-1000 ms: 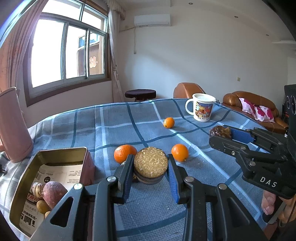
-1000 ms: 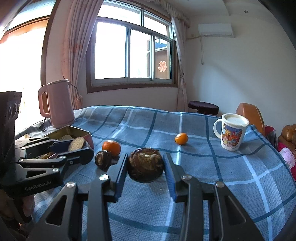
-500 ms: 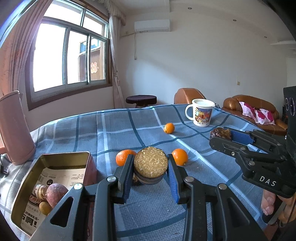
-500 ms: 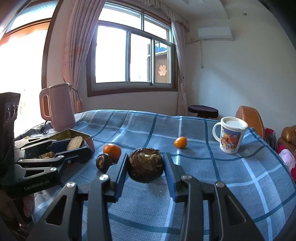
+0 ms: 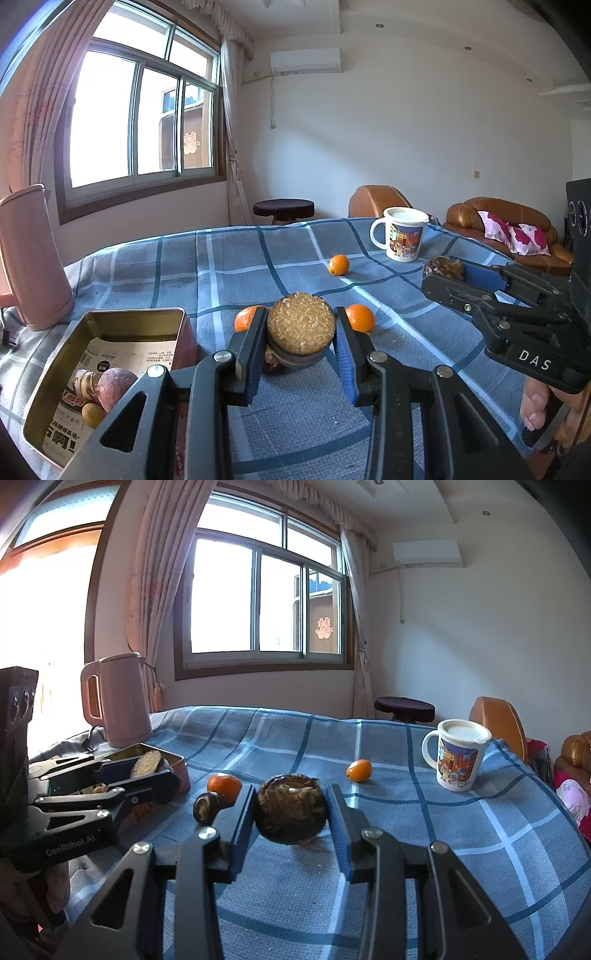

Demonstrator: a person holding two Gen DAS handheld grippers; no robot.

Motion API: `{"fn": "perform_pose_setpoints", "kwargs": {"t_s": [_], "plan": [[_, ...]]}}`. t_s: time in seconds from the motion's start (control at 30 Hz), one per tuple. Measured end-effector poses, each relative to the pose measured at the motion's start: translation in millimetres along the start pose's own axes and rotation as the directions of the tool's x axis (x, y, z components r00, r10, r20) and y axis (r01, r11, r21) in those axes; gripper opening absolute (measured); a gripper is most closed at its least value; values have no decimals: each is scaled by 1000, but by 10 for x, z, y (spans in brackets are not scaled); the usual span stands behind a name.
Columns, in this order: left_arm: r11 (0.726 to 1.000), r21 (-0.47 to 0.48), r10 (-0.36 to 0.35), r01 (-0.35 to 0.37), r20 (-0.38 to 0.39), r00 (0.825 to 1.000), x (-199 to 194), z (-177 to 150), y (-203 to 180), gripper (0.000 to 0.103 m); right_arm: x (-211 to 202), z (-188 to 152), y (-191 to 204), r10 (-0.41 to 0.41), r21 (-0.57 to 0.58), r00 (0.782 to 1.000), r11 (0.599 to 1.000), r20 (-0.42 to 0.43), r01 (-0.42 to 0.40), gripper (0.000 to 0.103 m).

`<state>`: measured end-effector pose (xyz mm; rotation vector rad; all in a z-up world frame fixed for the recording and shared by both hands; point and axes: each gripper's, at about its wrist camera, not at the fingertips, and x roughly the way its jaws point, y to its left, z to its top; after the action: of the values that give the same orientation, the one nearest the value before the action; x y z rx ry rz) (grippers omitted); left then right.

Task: Organize fruits
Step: 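Carry the biscuit over the tin with left tool while right carries the brown fruit there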

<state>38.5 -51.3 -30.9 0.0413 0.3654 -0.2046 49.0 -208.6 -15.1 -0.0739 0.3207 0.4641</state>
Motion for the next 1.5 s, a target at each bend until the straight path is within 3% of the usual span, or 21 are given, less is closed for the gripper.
{"fn": "perform_pose_setpoints", "kwargs": {"t_s": [1.0, 1.5], "plan": [[999, -10, 51, -50, 104, 993, -196, -14, 9, 36, -216, -8, 73, -27, -30, 994, 999, 107, 30, 42], [997, -25, 81, -78, 117, 990, -241, -28, 62, 36, -242, 6, 159, -24, -47, 991, 998, 130, 30, 42]]}}
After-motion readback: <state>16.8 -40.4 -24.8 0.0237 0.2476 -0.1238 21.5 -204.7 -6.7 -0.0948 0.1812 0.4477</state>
